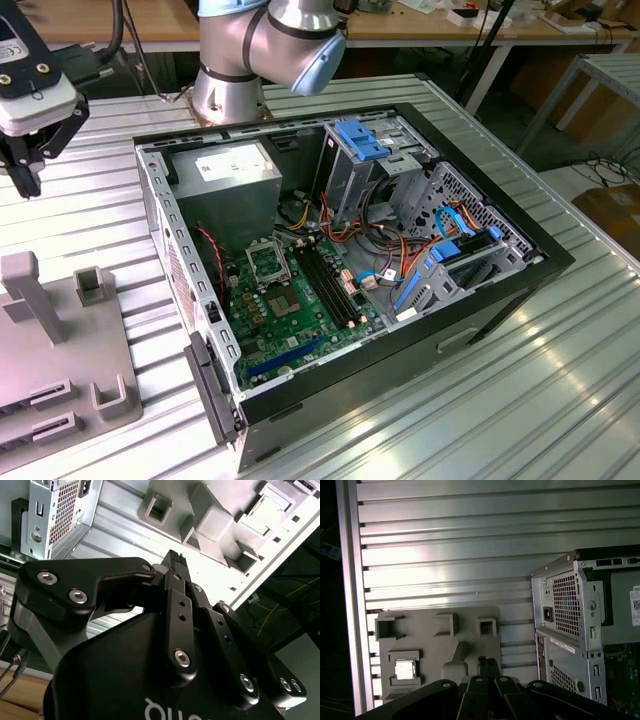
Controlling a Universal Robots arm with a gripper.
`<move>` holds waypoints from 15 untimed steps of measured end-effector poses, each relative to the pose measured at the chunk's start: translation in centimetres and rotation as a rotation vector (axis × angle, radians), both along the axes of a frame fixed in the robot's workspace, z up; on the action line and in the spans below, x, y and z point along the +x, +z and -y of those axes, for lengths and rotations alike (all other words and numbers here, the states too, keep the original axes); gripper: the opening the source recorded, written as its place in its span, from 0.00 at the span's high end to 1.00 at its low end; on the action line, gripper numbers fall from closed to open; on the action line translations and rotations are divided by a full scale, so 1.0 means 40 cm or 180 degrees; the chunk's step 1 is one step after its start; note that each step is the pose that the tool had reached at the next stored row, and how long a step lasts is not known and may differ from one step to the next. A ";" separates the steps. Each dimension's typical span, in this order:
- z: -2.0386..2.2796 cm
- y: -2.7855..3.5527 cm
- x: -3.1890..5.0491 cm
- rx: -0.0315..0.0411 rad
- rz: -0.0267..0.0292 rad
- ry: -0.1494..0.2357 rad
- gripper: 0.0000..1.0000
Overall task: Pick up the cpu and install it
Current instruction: 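Reach for the cpu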
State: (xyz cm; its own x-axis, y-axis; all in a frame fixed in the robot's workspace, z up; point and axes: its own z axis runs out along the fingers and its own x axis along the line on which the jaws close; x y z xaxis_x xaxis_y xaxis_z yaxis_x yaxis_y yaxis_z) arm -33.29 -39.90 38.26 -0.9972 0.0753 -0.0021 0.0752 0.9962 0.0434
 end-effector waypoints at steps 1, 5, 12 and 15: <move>0.000 0.000 -0.005 0.0000 0.0000 0.0000 0.88; 0.000 -0.003 -0.024 0.0000 -0.0001 0.0001 0.88; 0.000 -0.005 -0.042 0.0000 -0.0001 0.0001 0.88; 0.000 -0.005 -0.042 0.0000 -0.0001 0.0001 0.88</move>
State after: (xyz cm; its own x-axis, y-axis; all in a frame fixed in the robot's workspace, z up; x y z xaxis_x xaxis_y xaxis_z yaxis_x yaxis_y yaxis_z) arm -34.99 -39.91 38.08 -0.9972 0.0749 -0.0017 0.0748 0.9963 0.0435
